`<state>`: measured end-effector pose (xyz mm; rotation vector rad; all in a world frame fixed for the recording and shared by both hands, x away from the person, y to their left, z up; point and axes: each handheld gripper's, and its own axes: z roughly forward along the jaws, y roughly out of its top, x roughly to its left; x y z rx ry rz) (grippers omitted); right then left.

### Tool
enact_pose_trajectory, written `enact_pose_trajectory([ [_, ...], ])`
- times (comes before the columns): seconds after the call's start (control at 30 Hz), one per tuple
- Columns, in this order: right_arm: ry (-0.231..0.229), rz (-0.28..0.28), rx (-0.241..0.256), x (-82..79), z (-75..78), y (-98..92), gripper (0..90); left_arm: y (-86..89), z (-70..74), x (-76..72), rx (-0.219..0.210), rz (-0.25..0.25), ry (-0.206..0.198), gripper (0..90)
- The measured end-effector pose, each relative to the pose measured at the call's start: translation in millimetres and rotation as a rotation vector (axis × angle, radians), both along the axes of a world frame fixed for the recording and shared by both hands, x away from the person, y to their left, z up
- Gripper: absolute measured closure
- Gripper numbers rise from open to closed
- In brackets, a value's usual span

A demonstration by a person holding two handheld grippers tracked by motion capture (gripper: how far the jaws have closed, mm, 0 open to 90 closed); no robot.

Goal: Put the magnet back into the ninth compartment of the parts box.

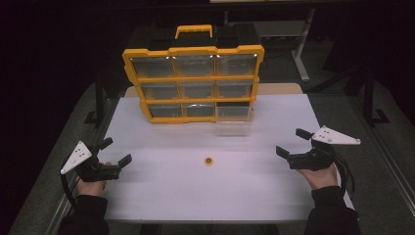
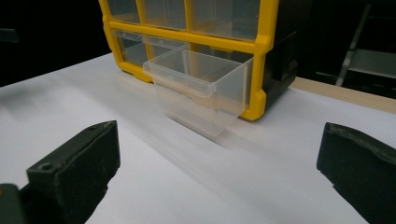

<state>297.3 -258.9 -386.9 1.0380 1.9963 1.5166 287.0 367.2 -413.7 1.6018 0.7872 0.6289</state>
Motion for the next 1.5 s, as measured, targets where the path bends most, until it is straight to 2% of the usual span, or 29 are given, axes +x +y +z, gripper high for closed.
enact_pose_trajectory([
  [0.13,0.018,0.006,-0.021,0.7,-4.0,5.1,0.0,1.3,-2.3,1.1,-0.002,0.013,0.004,0.0],
  [0.67,0.041,0.004,-0.042,3.2,-8.4,11.9,0.0,-2.0,-5.2,2.9,0.0,0.019,0.008,0.0],
  [1.03,0.055,0.037,-0.082,9.0,-6.9,25.8,0.0,-2.0,-6.0,2.9,-0.006,0.021,0.01,0.0],
  [1.37,0.06,0.066,-0.093,13.0,-1.2,36.3,0.0,-1.1,-6.5,2.9,-0.011,0.022,0.013,0.0],
  [1.5,0.071,0.089,-0.105,14.7,-0.7,43.0,0.0,-0.8,-8.5,3.8,-0.016,0.023,0.028,0.0],
])
